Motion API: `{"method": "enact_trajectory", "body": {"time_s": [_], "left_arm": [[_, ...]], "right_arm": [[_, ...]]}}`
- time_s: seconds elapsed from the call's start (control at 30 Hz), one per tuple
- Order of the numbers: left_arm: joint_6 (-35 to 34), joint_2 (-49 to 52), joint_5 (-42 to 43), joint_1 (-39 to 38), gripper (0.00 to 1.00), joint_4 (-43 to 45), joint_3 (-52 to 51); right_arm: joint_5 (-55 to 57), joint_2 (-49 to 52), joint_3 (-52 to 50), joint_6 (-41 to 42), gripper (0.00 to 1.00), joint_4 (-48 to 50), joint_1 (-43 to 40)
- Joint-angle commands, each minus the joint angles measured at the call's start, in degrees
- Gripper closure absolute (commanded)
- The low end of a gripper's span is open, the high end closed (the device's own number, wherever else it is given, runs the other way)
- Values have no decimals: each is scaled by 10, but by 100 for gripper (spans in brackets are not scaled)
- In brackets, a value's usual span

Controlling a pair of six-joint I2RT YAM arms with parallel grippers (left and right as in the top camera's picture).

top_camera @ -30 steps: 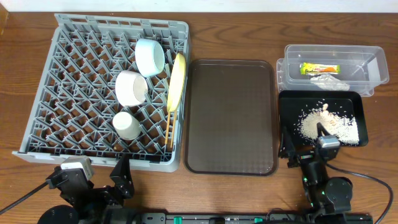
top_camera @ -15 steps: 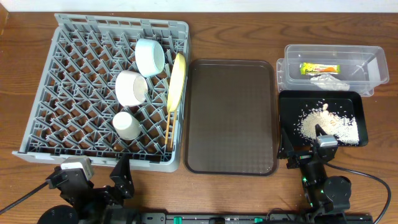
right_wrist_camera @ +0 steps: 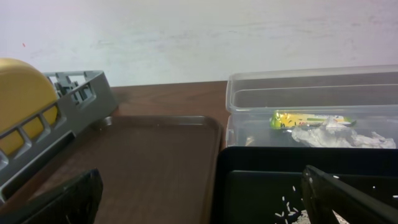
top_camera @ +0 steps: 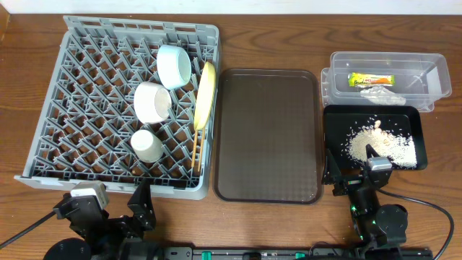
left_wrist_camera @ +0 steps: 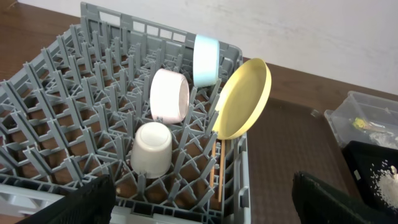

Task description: Sort waste into correct bins and load items into the dishwasher

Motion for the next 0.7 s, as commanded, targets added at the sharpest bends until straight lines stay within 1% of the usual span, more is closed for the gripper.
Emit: {"method": "enact_trajectory", "body": {"time_s": [0.0, 0.17, 0.27, 0.53, 0.67], "left_arm": [[19, -3, -20, -2, 9, -15, -3], [27, -9, -31, 18, 9, -14, -48], [27, -33, -30, 38, 9, 23, -108], [27, -140, -13, 64, 9, 197, -303], [27, -138, -1, 71, 9, 302, -371]], "right_arm": [[0, 0, -1, -4, 1, -2, 9], [0, 0, -1, -4, 1, -2, 9], [0, 0, -1, -4, 1, -2, 9], [0, 0, -1, -4, 1, -2, 9], [0, 0, -1, -4, 1, -2, 9]]}}
